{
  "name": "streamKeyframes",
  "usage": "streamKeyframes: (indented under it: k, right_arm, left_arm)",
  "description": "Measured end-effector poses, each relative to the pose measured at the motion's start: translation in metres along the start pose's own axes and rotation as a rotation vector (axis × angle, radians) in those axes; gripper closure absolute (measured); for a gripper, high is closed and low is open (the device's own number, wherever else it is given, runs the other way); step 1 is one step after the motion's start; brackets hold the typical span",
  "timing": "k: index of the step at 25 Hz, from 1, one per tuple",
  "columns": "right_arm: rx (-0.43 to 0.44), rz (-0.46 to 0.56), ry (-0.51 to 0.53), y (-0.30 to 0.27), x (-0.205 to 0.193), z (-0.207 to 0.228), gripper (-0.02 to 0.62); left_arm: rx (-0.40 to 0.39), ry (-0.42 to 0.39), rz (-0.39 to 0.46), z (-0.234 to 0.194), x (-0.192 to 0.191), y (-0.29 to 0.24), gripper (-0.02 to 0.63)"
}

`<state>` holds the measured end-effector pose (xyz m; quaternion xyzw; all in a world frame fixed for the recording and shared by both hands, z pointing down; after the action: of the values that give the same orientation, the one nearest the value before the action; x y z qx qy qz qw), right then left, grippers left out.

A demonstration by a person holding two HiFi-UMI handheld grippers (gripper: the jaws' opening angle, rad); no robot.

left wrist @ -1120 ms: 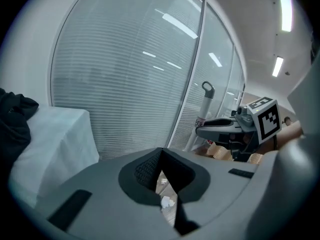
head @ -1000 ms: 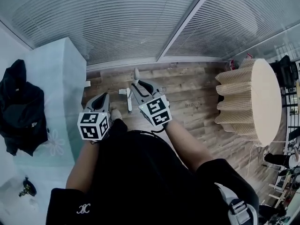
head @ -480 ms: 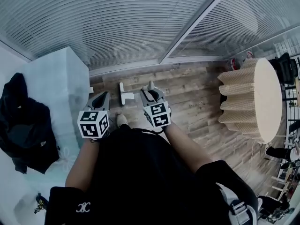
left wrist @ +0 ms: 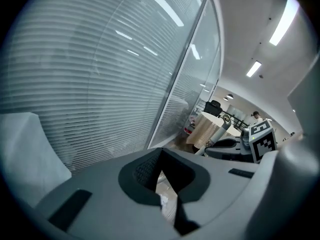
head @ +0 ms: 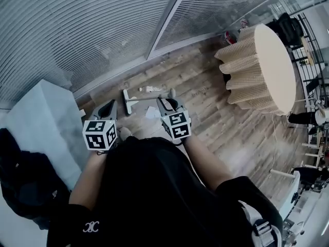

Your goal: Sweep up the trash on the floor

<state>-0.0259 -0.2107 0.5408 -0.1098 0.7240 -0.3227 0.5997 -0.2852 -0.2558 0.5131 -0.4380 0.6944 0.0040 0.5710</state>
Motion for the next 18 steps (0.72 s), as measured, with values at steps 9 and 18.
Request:
streamKeyframes:
  k: [9,18]
  right_arm:
    - [-0.118,-0.028,-0.045,0.012,0.018,0.032,0.489]
    - [-0.111,0.079,0.061,0.035,0.081,0.056,0.495]
  left_arm:
    - [-0.156,-0.044,-0.071,0.022,0.021,-0.05,0.611]
    - [-0.175,-0.023,-0.072,0.02,0.024,-0.066,0.611]
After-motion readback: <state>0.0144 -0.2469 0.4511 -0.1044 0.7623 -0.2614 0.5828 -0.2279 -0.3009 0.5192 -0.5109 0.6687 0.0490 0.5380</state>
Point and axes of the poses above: the fingertips, and each gripper's own axes: y backward along the fingers, z to its right, x out of its top, the point moved 9 cm from there along y, backward along the fingers, and after that the axes turned 4 degrees about z, right-handed, at the moved point
